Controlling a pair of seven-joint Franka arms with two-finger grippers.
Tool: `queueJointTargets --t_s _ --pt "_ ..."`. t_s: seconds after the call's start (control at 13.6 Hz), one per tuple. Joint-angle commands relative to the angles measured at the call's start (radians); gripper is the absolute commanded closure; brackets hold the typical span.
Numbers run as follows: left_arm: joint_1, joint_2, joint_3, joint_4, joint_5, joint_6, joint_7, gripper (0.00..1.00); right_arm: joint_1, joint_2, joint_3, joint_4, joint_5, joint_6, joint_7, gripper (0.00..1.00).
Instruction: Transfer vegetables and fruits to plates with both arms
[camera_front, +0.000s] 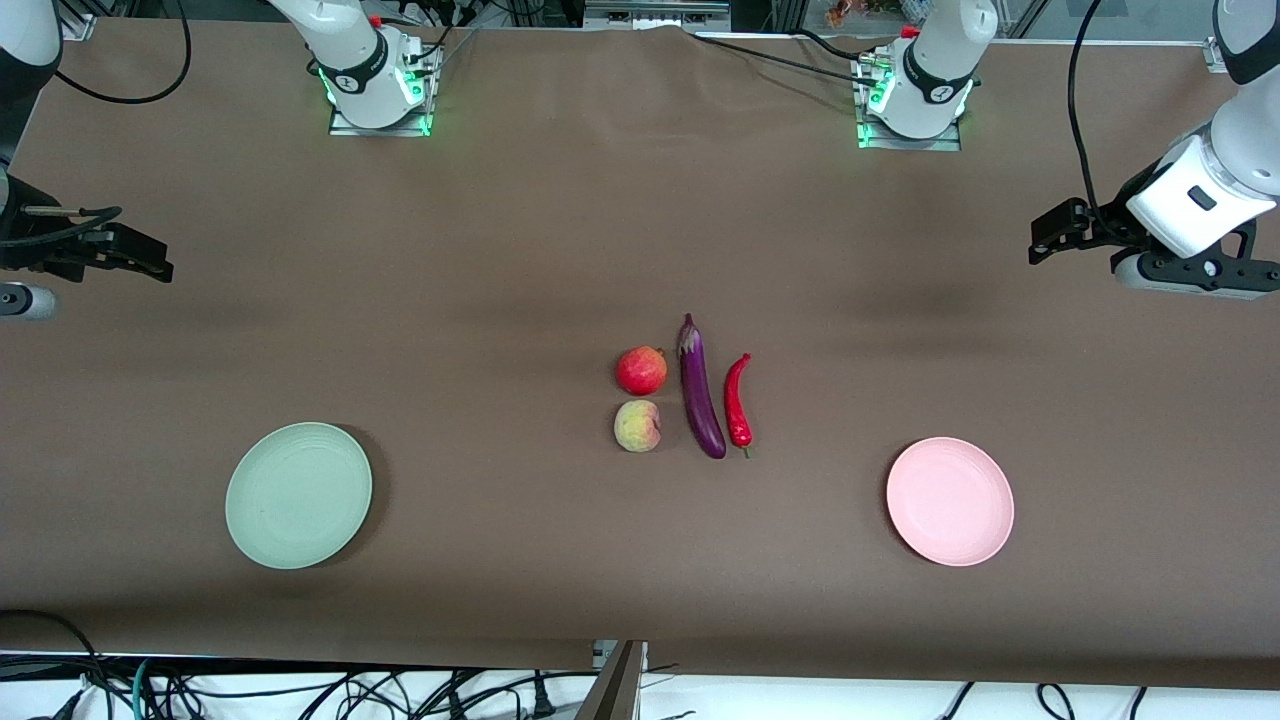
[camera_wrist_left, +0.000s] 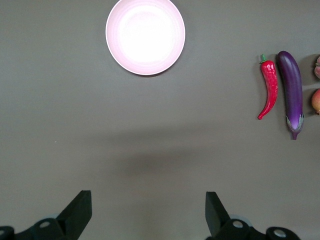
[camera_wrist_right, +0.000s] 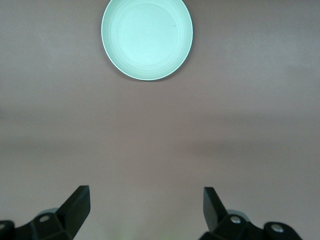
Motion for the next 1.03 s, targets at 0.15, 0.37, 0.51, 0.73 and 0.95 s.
queueJointTargets --t_s 0.15,0.37,0.51,0.73,0.95 --pt "0.0 0.009 0.001 0.03 0.003 -0.025 0.008 0.0 -0.005 -0.003 0.0 0.001 0.008 -0.005 -0.011 0.0" --pt "0.0 0.009 0.001 0.03 0.003 -0.026 0.006 0.0 -0.007 -0.005 0.0 0.001 0.006 -0.005 -0.014 0.0" --pt "0.0 0.007 -0.003 0.03 0.003 -0.029 -0.001 0.0 -0.007 -0.005 0.001 0.001 0.006 -0.004 -0.013 0.0" --pt "0.0 0.006 -0.025 0.03 0.003 -0.046 -0.004 0.0 -0.005 -0.005 0.001 0.001 0.006 -0.004 -0.013 0.0" --pt "0.0 0.006 -0.029 0.032 0.003 -0.069 -0.004 0.0 -0.005 -0.005 0.001 0.001 0.008 -0.004 -0.013 0.0"
